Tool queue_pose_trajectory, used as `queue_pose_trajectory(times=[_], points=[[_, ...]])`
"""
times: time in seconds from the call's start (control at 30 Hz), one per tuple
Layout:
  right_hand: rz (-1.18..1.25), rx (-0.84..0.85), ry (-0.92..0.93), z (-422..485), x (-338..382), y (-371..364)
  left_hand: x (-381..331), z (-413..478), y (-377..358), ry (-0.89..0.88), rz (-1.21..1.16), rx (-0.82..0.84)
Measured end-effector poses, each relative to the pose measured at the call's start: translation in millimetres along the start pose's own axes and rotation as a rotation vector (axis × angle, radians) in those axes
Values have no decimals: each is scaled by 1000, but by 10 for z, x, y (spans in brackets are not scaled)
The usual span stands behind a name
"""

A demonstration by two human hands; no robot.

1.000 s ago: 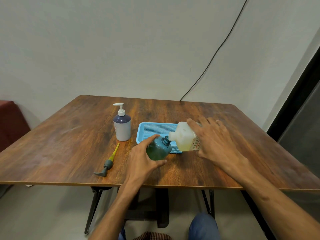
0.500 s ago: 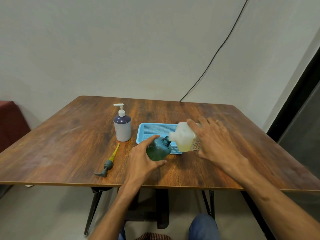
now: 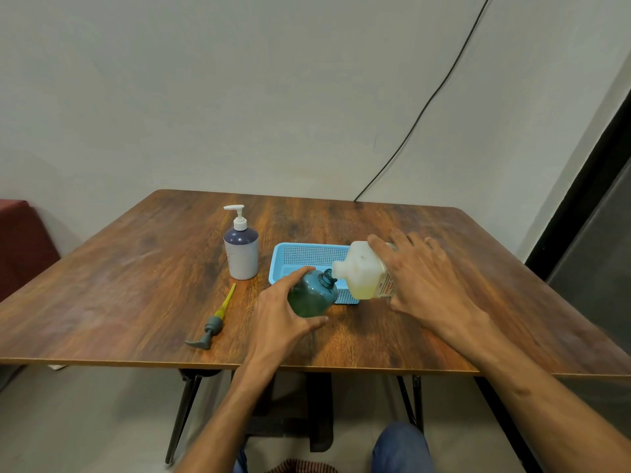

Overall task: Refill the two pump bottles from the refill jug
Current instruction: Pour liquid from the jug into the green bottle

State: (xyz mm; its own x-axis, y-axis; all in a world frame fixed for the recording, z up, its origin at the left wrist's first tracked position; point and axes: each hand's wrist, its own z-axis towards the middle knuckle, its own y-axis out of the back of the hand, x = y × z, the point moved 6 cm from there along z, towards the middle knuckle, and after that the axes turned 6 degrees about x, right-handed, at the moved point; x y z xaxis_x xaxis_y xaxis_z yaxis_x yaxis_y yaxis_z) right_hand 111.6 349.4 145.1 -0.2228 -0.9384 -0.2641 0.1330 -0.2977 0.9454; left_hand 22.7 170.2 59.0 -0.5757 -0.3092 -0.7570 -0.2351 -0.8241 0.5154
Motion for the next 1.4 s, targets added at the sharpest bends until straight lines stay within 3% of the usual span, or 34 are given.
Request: queue_pose_trajectory(times=[1.4], points=[[-20, -9, 0, 18, -2, -20, 24, 12, -9, 6, 20, 14]])
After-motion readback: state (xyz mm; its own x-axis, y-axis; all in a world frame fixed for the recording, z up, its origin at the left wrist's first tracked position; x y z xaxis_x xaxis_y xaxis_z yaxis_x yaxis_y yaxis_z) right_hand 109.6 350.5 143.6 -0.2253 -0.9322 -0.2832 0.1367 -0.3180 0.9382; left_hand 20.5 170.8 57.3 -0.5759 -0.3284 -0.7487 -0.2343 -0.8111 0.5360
